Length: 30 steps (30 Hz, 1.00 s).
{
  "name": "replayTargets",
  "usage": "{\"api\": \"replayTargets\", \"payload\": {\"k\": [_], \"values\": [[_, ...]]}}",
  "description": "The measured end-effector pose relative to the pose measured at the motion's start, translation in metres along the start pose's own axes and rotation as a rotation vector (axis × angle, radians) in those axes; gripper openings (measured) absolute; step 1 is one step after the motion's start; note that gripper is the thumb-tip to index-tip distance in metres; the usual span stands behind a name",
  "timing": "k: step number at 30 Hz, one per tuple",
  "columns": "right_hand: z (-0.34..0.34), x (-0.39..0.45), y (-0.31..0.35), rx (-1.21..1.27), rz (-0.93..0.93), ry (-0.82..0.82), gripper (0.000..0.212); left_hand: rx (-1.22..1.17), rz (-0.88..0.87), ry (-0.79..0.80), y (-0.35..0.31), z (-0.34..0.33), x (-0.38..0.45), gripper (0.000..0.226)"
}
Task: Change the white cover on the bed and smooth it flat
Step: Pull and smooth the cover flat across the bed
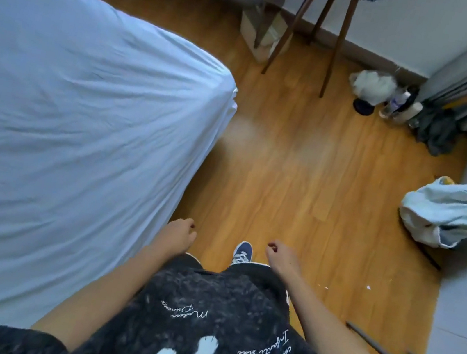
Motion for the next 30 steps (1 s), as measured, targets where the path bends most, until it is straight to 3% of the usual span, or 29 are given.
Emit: {"api": "replayTargets", "payload": {"k": [5,11,15,20,25,30], "values": [[0.091,0.112,0.075,-0.113,0.099,0.036,0.036,-0.011,0.066,-0.020,-0.047,0.063,0.072,0.036],[0.132,0.232,0.175,-0.276,0.184,0.176,0.038,-0.073,0.173,0.006,-0.055,0.144,0.197,0.033],[0.166,0.297,0.235,-0.311,0.189,0.199,0.036,-0.207,0.275,-0.017,-0.053,0.210,0.273,0.033],[0.214,0.367,0.323,-0.432,0.279,0.221,0.034,-0.266,0.278,0.015,-0.065,0.281,0.345,0.038],[0.197,0.462,0.397,-0.769,0.540,0.460,0.038,-0.402,0.375,-0.039,-0.063,0.307,0.413,0.040],[0.158,0.572,0.447,-0.825,0.686,0.442,0.045,-0.465,0.512,-0.028,-0.062,0.293,0.468,0.040]]}}
Point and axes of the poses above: each hand's wrist, its own x-axis towards the middle knuckle, its own z-axis out of the back of the hand, y = z × x, the point moved 5 cm from there along x, towards the middle knuckle, and after that the axes turned 5 degrees about z, right-handed, at the moved point
